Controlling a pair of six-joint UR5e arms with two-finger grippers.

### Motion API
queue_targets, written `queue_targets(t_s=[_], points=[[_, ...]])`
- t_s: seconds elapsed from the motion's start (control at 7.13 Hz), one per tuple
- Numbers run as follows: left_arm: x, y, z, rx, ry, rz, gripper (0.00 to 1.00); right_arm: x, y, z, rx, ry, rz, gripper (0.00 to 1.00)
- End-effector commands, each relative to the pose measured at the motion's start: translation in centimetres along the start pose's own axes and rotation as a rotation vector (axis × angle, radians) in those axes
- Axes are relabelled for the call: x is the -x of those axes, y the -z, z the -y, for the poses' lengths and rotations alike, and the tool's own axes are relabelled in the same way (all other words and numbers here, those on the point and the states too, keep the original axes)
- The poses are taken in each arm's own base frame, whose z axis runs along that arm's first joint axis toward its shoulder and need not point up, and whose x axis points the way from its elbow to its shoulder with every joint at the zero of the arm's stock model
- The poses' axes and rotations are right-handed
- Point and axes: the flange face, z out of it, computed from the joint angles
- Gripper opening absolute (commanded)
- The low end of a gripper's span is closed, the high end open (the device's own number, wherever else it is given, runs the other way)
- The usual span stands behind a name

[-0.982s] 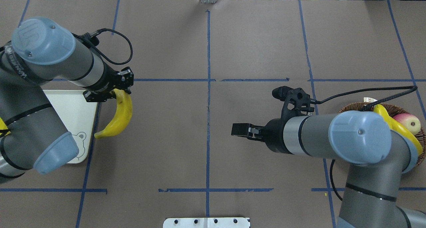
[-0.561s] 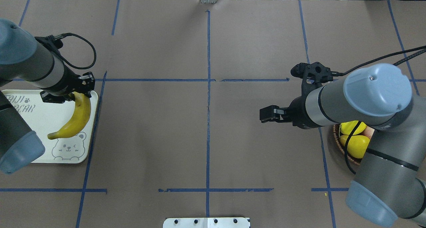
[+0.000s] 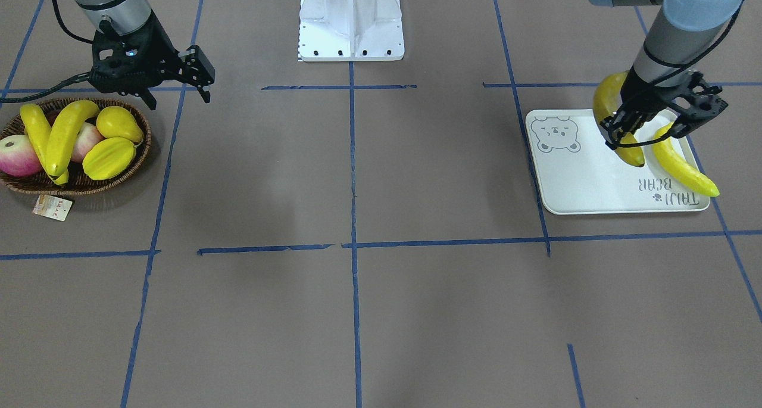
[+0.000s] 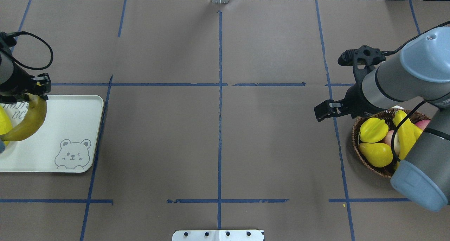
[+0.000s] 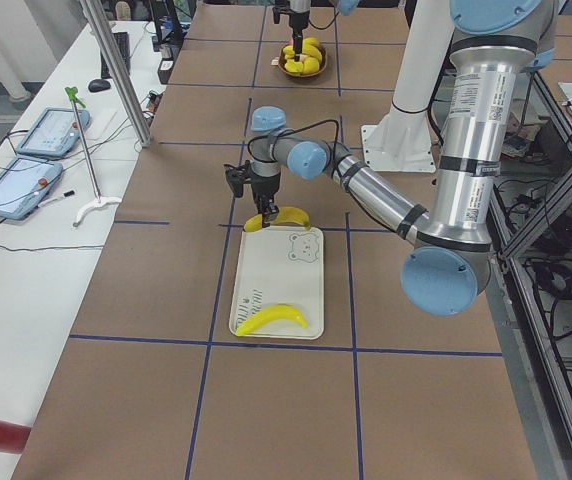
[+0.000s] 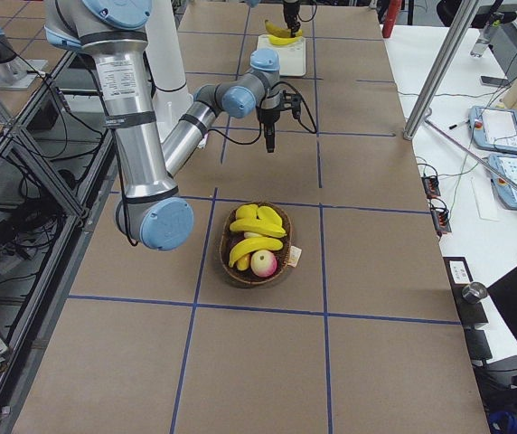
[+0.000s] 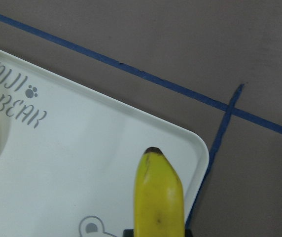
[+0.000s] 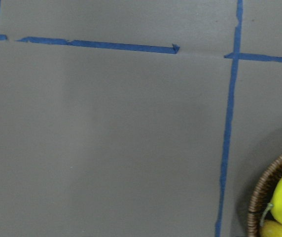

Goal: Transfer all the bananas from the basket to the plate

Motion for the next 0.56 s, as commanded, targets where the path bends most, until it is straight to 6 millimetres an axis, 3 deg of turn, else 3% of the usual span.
queue_targets(t_s=[0.0, 0.42], points=[[4.8, -2.8, 2.0, -0.033, 0.142, -0.055, 0.00, -2.9, 0.6, -0.2, -0.001, 0.036, -0.028, 1.00], [7.4, -9.8, 5.1, -0.050, 0.364, -0.104, 0.00, -2.9, 0.7, -0.4, -0.003, 0.038, -0.026, 1.00]])
